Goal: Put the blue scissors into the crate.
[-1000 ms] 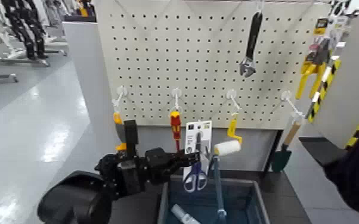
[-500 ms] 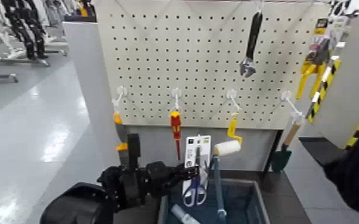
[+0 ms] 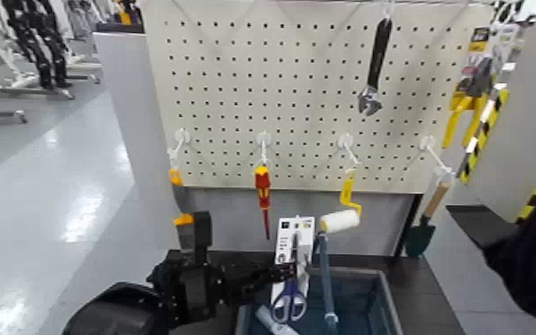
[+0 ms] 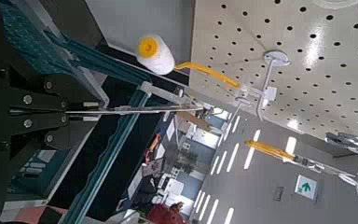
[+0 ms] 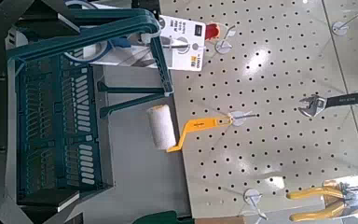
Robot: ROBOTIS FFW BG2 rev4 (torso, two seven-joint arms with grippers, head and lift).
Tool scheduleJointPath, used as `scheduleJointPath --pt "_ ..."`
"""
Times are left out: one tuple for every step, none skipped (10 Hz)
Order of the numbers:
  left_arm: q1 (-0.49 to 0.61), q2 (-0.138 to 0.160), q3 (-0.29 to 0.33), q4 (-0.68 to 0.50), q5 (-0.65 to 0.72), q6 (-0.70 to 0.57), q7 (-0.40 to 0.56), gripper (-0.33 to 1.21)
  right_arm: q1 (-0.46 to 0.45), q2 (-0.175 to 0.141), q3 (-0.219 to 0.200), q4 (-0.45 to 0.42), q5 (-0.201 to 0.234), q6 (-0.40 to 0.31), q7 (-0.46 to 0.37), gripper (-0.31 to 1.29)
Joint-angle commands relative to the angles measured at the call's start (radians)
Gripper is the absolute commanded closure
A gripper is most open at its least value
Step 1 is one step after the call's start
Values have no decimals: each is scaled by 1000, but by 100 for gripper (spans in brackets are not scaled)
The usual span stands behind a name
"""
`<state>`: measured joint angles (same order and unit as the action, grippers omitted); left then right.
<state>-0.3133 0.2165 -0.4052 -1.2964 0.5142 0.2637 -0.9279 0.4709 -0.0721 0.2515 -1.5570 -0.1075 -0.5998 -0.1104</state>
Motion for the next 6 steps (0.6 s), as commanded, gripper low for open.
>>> scheduleJointPath --pt "0 0 0 6 -5 2 0 118 0 0 0 0 -1 0 0 8" --pt "0 1 2 6 -6 3 0 118 0 0 0 0 -1 0 0 8" --pt "2 1 0 6 -6 5 0 118 0 0 0 0 -1 0 0 8" --pt "2 1 2 6 -8 11 0 117 0 0 0 0 -1 0 0 8" --pt "2 1 3 6 -10 16 1 96 0 0 0 0 -1 0 0 8" --pt "2 0 2 3 -10 16 1 33 0 0 0 2 -1 0 0 8"
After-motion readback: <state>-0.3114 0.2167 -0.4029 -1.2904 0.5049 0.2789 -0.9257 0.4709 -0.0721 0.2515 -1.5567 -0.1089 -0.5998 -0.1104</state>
